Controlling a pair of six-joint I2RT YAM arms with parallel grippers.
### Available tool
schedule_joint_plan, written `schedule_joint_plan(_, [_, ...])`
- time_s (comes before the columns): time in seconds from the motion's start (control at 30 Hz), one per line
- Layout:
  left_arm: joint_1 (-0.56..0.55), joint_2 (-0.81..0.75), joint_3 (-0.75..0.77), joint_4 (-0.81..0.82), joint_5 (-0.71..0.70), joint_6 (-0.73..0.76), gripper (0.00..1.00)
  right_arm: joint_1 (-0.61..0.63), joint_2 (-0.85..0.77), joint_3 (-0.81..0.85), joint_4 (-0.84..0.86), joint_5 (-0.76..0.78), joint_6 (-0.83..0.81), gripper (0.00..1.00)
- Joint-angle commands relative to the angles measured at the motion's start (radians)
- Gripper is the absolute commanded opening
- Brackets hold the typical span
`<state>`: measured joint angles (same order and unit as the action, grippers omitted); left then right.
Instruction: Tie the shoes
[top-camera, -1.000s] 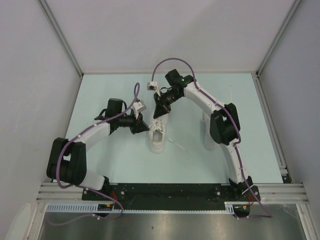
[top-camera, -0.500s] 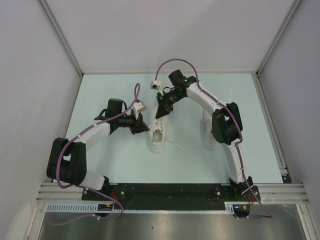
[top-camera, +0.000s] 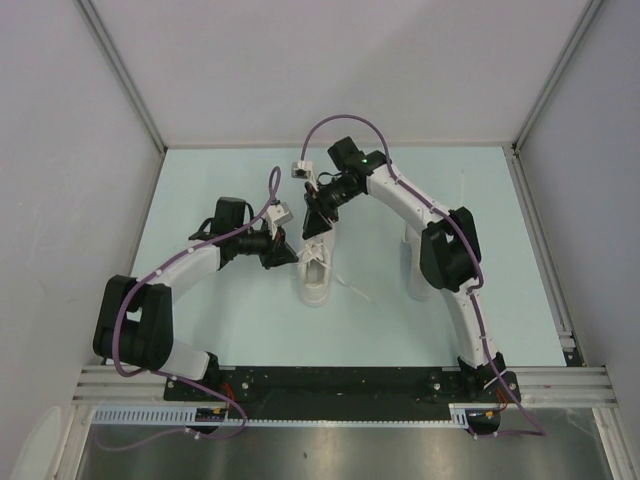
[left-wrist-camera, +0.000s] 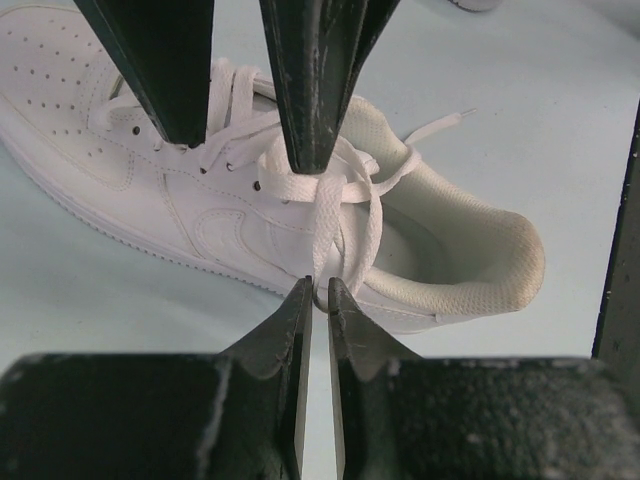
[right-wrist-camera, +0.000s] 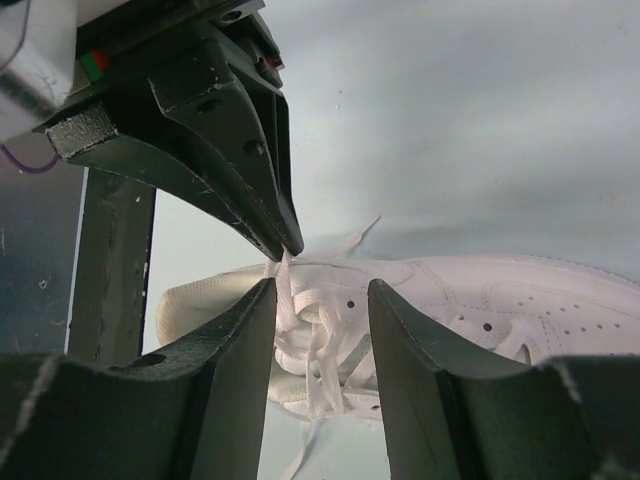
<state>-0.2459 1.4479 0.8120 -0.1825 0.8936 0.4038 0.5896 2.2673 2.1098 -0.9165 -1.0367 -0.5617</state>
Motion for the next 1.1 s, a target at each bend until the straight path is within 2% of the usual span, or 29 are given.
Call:
schedule_joint_plan(0.0, [-0.003, -0.011, 0.018, 0.012, 0.022, 0.033, 0.16, 0.016, 0.011, 0.035, -0.030, -0.003, -0.040, 0.47])
schedule_joint_plan(0.33, [-0.003, -0.009, 0.018, 0.014, 0.024, 0.033, 0.16, 0.029, 0.017, 0.019, -0.068, 0.035, -0.092, 0.44])
schedule_joint_plan(0.67, [-0.003, -0.011, 0.016, 0.014, 0.024, 0.032, 0.16, 0.030, 0.018, 0.012, -0.061, 0.056, -0.095, 0.32])
schedule_joint_plan(0.93, [-0.003, -0.011, 0.016, 0.015, 0.022, 0.032, 0.16, 0.033, 0.018, 0.010, -0.062, 0.070, -0.102, 0.32])
schedule_joint_plan(1.0, [-0.003, -0.011, 0.016, 0.015, 0.022, 0.032, 0.16, 0.035, 0.018, 0.010, -0.061, 0.070, -0.102, 0.27])
schedule_joint_plan(1.07, [-0.003, -0.009, 0.016, 0.012, 0.022, 0.033, 0.16, 0.036, 0.015, 0.010, -0.061, 0.069, -0.102, 0.16])
